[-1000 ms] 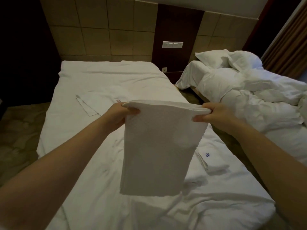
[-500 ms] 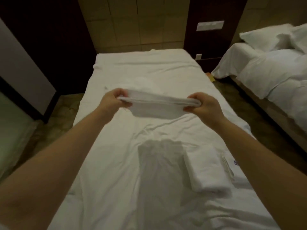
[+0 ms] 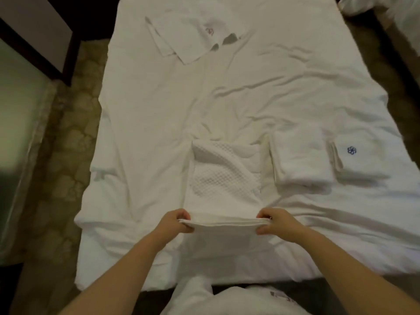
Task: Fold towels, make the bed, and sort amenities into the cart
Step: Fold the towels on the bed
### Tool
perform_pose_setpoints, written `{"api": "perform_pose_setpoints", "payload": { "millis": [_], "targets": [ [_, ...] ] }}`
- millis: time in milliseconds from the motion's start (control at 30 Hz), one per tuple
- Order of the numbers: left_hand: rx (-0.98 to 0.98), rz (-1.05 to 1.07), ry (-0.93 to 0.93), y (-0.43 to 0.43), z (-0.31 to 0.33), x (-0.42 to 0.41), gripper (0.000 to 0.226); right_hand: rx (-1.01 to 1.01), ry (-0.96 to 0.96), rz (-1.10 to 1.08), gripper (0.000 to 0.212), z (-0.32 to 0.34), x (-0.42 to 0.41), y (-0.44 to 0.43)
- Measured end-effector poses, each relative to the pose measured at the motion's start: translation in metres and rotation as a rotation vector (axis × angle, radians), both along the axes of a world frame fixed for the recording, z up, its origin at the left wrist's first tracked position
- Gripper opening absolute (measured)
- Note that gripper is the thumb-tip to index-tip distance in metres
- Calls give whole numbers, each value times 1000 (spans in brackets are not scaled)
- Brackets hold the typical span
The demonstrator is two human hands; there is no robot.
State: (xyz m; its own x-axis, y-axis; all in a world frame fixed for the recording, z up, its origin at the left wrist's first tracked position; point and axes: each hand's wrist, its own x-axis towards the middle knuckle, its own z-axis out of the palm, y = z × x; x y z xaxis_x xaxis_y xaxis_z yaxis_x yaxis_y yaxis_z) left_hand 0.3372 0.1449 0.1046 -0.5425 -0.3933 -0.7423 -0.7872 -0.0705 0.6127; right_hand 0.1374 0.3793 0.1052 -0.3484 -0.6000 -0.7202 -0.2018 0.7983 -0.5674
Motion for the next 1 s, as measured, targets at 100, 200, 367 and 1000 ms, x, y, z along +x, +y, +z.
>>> {"api": "perform_pose_setpoints", "payload": {
  "millis": [100, 200, 367, 1000],
  "targets": [
    [-58, 36, 49, -11, -3, -11, 29, -22, 16, -43, 19, -2, -13, -13],
    [-112, 94, 164, -31, 1, -39, 26, -117, 63, -263, 19, 0, -38, -32],
    [-233, 188, 352, -63, 2, -115, 22, -333, 212, -760, 15, -13, -74, -69],
    [-79, 272, 269, -102, -111, -148, 74, -397, 272, -938, 39, -105, -91, -115]
  ]
}}
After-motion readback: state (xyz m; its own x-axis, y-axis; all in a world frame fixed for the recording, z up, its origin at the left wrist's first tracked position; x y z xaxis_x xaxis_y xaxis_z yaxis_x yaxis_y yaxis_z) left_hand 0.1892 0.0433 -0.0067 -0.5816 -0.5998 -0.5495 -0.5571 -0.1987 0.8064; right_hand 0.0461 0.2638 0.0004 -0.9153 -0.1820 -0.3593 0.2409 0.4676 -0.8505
